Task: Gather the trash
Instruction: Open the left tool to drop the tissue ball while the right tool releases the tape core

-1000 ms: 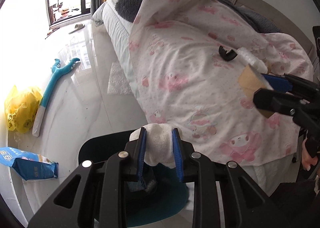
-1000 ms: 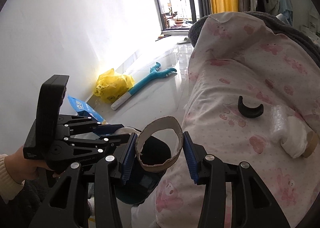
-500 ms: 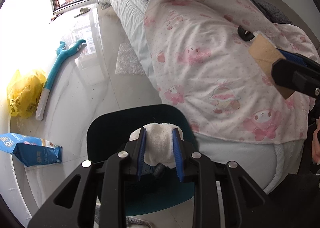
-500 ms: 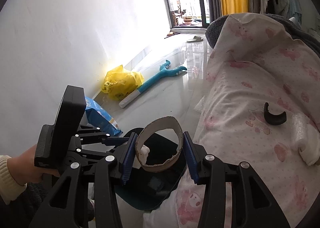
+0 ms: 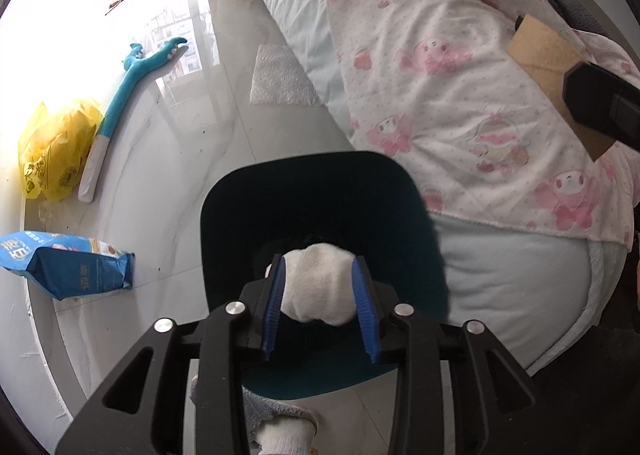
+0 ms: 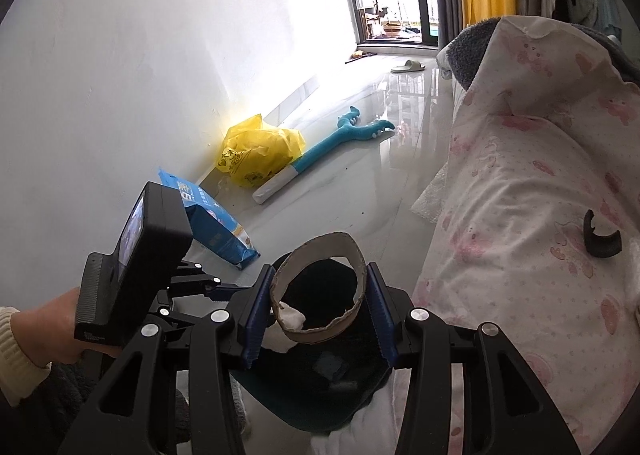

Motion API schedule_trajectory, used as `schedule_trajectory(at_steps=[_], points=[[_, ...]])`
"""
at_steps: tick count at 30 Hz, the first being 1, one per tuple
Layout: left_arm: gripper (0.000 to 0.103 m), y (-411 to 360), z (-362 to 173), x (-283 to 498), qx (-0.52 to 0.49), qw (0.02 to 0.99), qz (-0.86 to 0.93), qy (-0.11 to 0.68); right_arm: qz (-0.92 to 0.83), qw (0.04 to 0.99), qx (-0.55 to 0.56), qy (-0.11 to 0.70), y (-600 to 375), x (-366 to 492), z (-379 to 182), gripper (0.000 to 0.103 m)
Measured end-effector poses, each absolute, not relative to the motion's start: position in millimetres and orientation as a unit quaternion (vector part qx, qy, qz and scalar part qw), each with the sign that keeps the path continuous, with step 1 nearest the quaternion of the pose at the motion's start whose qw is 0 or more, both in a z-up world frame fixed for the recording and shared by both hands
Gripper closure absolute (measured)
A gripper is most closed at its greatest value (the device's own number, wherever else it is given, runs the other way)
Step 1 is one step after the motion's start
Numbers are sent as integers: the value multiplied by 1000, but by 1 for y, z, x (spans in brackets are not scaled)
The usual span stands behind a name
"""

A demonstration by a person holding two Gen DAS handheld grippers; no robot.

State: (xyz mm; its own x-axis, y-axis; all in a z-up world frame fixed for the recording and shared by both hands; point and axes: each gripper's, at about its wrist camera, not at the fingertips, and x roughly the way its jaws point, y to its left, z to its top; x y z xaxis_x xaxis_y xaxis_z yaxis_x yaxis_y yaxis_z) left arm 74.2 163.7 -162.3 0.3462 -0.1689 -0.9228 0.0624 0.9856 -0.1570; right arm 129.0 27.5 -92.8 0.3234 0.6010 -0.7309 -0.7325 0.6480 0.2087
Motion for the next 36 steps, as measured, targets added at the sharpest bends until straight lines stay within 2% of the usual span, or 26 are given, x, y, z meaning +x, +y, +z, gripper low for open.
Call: schedule_trajectory(at_steps=[2, 4, 11, 26, 36], points=[[46, 170, -165, 71, -50, 817, -67, 570, 417, 805, -76, 415, 34, 129, -95, 56], [39, 176, -167, 69, -53, 816, -67, 572, 421, 802, -76, 417, 41, 128, -97, 56], [26, 196, -158, 63, -66, 830, -55, 551, 412, 793, -95, 438, 58, 129, -117, 56], [23, 223, -111, 51, -99, 887, -39, 449, 389, 764, -130, 498, 83, 131, -170, 56], [29, 234, -75, 44, -121, 917, -35, 377, 386, 745, -155, 522, 103, 121, -196, 56]])
